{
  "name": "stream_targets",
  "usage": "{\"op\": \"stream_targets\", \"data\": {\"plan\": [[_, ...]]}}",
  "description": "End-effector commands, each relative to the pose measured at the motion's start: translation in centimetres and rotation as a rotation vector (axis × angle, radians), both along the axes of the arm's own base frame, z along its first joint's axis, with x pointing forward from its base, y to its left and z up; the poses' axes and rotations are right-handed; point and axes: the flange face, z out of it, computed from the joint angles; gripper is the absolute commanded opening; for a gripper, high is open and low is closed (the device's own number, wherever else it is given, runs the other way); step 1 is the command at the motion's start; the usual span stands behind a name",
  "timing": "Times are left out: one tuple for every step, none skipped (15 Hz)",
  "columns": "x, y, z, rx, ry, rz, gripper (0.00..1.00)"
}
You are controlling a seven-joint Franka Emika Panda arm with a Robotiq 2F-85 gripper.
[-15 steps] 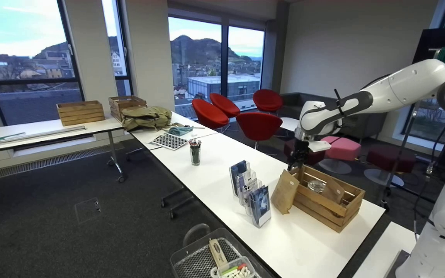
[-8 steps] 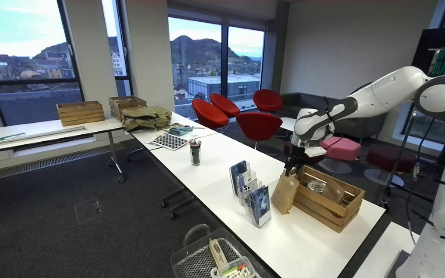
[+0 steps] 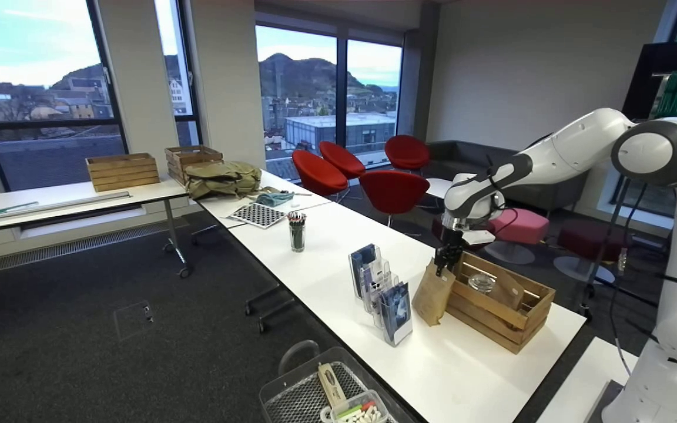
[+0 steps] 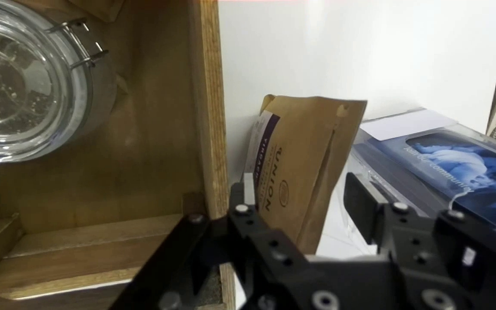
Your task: Put the brown bags into the wooden box
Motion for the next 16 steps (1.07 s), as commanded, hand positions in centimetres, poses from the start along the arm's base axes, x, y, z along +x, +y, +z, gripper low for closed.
{"op": "stream_targets", "data": {"plan": [[0.0,-1.2,0.9,0.041,-0.023,0.011,0.28],[-0.2,-1.3,1.4,0.05,-0.034,0.006,0.21],[-0.4,-1.5,1.9,0.061,-0.046,0.001,0.12],[-0.6,-1.7,2.5,0.077,-0.061,-0.002,0.05],[-0.7,-1.8,3.0,0.092,-0.074,-0.006,0.0],[-0.8,-2.0,3.6,0.113,-0.087,-0.009,0.0],[-1.1,-2.1,4.3,0.135,-0.102,-0.016,0.0],[-1.3,-2.2,5.0,0.159,-0.114,-0.022,0.0],[-1.7,-2.2,6.0,0.187,-0.124,-0.037,0.0],[-2.1,-2.2,6.9,0.215,-0.124,-0.059,0.0],[-2.5,-2.1,7.8,0.241,-0.12,-0.076,0.0],[-3.0,-2.0,9.0,0.255,-0.125,-0.109,0.0],[-3.4,-2.0,10.2,0.268,-0.134,-0.136,0.0],[-3.8,-2.0,11.4,0.286,-0.142,-0.178,0.0],[-4.2,-2.0,12.5,0.308,-0.148,-0.217,0.0],[-4.6,-2.2,13.6,0.332,-0.154,-0.27,0.0]]}}
